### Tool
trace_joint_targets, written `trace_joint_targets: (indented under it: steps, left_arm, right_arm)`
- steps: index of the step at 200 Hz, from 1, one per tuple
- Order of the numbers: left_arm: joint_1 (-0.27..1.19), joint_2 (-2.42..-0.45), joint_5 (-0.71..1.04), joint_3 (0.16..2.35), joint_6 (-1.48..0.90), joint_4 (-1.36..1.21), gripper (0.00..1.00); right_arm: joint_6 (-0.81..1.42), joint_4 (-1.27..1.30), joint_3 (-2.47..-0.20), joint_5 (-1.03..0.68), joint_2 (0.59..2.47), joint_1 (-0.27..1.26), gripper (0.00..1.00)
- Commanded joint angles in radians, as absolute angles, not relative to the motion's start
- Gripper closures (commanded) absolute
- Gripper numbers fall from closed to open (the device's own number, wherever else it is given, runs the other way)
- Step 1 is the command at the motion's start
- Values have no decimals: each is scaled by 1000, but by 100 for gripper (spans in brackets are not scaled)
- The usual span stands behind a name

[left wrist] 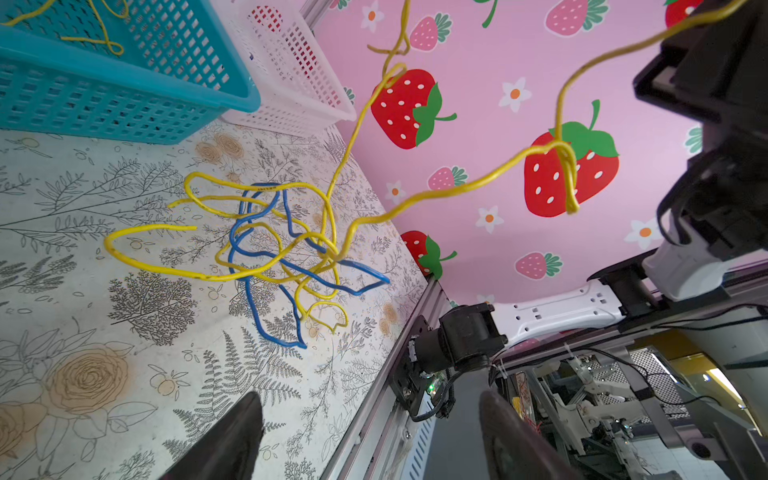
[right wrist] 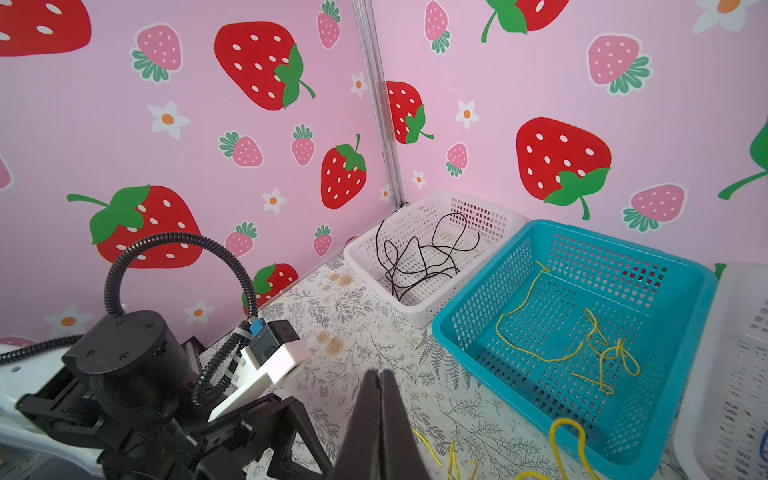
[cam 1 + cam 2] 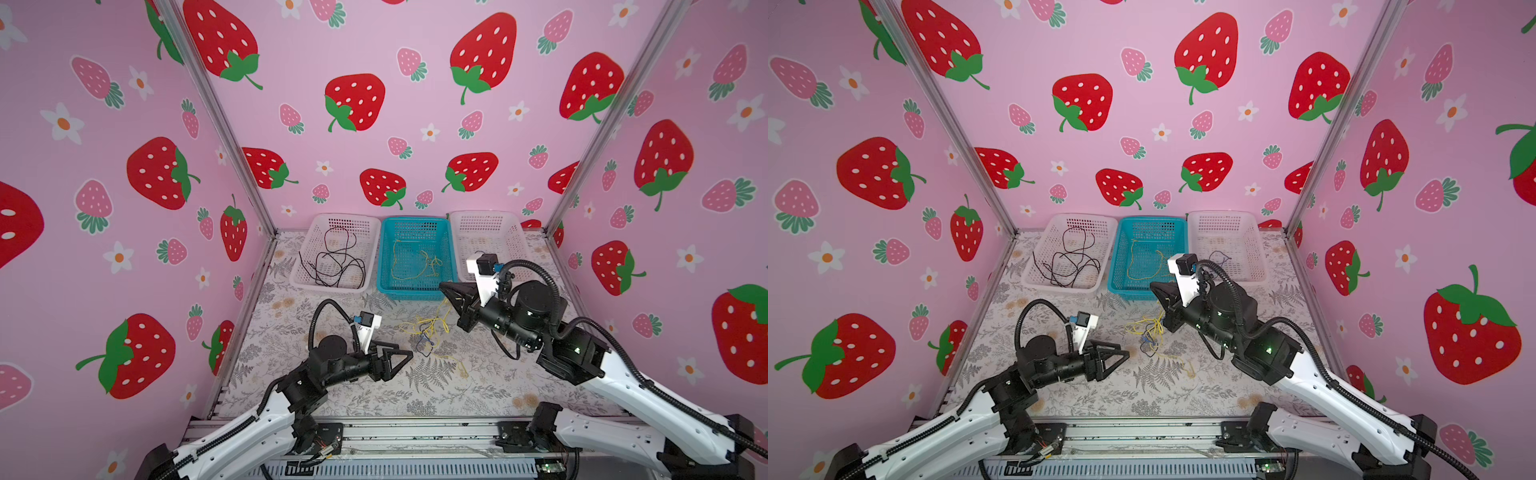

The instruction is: Untangle the cables

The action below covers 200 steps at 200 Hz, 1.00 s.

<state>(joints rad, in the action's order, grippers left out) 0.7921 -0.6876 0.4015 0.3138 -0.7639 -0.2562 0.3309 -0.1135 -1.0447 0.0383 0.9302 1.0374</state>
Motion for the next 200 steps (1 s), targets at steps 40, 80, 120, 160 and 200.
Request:
trace_joint_targets:
  steps: [40, 80, 120, 160, 200]
  left_arm:
    - [943, -795, 316, 347, -747, -359, 8]
    - [1065, -860, 150, 366, -729, -419, 3]
    - [1130, -911, -19, 398, -673, -441, 1]
    - [1138, -985, -143, 430, -630, -543, 1]
    - [1141, -1078, -234, 480, -600, -606, 1]
  right_arm:
    - [381, -68, -1133, 116, 929, 1032, 100]
    - [396, -67, -1210, 154, 961, 1033, 100]
    - [417, -69, -1285, 127, 1005, 1033, 100]
    - [455, -67, -1342, 104, 1037, 1039, 100]
    - [485, -87, -1412, 112, 1076, 1061, 100]
